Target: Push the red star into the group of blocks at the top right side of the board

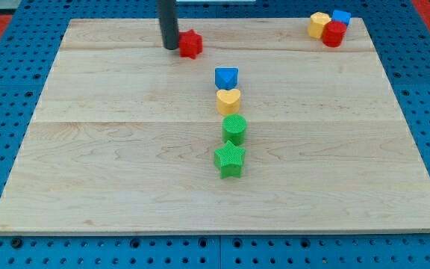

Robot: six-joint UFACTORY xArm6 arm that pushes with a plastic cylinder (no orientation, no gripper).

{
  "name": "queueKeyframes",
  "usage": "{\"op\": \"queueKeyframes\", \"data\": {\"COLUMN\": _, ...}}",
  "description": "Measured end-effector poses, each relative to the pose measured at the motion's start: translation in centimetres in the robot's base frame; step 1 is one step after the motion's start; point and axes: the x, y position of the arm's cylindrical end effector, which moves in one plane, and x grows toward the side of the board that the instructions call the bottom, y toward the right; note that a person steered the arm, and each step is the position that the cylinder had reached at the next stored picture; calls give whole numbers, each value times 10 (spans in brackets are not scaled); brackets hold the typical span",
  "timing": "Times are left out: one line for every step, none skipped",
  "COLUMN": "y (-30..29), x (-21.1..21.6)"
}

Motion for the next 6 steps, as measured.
{"op": "queueKeyframes", "data": {"y": 52, "x": 0}}
{"op": "queueKeyframes", "data": {"y": 95, "x": 0}}
{"op": "queueKeyframes", "data": {"y": 127, "x": 0}}
{"op": "queueKeyframes", "data": {"y": 130, "x": 0}}
{"op": "queueKeyframes", "data": {"y": 124, "x": -6}}
{"op": "queueKeyframes", "data": {"y": 129, "x": -21}}
